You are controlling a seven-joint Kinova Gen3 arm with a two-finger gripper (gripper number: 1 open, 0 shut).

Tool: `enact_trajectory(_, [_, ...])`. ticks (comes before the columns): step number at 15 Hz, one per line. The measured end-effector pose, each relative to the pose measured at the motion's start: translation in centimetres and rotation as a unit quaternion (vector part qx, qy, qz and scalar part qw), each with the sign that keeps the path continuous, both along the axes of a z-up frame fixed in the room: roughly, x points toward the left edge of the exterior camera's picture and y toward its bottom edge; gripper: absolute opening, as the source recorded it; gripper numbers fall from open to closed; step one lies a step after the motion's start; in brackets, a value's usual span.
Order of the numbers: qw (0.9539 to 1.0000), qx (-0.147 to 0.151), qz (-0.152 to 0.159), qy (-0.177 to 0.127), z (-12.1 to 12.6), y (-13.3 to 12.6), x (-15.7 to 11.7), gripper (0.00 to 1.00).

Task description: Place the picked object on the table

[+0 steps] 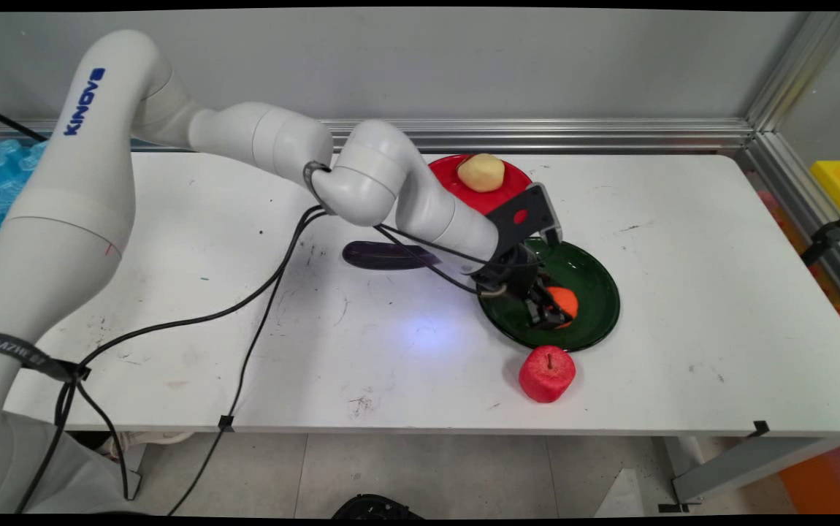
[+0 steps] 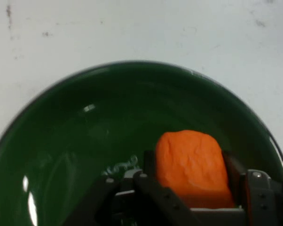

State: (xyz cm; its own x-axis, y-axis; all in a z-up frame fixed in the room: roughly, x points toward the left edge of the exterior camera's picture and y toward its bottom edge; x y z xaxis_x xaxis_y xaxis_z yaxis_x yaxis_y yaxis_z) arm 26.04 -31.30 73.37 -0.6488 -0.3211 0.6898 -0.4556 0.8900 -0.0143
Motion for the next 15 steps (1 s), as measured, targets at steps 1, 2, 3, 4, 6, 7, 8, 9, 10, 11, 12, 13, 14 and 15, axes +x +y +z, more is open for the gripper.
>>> enact_trajectory(1, [1.0000, 0.000, 0.001, 0.002, 0.3, -0.1, 0.0, 0.00])
enact_trajectory(2, [1.0000, 0.000, 0.001, 0.003, 0.6, -0.2, -0.1, 0.00])
enact_trajectory(3, [1.0000, -0.001, 0.001, 0.006, 1.3, -0.4, -0.1, 0.00])
enact_trajectory(4, [1.0000, -0.002, 0.001, 0.008, 1.9, -0.5, 0.0, 0.00])
enact_trajectory(6, [1.0000, -0.002, 0.000, 0.010, 3.2, -0.6, 0.2, 0.00])
enact_trajectory(7, [1.0000, -0.001, -0.002, 0.010, 4.1, -0.5, 0.5, 0.00])
enact_trajectory(8, [1.0000, 0.000, -0.003, 0.009, 4.6, -0.5, 0.6, 0.00])
enact_trajectory(9, [1.0000, 0.001, -0.007, 0.007, 5.5, -0.3, 1.1, 0.00])
enact_trajectory(10, [0.9999, 0.002, -0.010, 0.003, 6.3, -0.1, 1.6, 0.00])
enact_trajectory(11, [0.9999, 0.003, -0.014, -0.001, 6.9, 0.1, 2.2, 0.00])
enact_trajectory(12, [0.9998, 0.005, -0.018, -0.006, 7.7, 0.4, 2.9, 0.00])
enact_trajectory(13, [0.9997, 0.007, -0.021, -0.011, 8.4, 0.6, 3.7, 0.00])
enact_trajectory(14, [0.9996, 0.007, -0.024, -0.016, 8.8, 0.8, 4.3, 0.00])
enact_trajectory(15, [0.9993, 0.008, -0.028, -0.023, 9.5, 1.0, 5.3, 0.00])
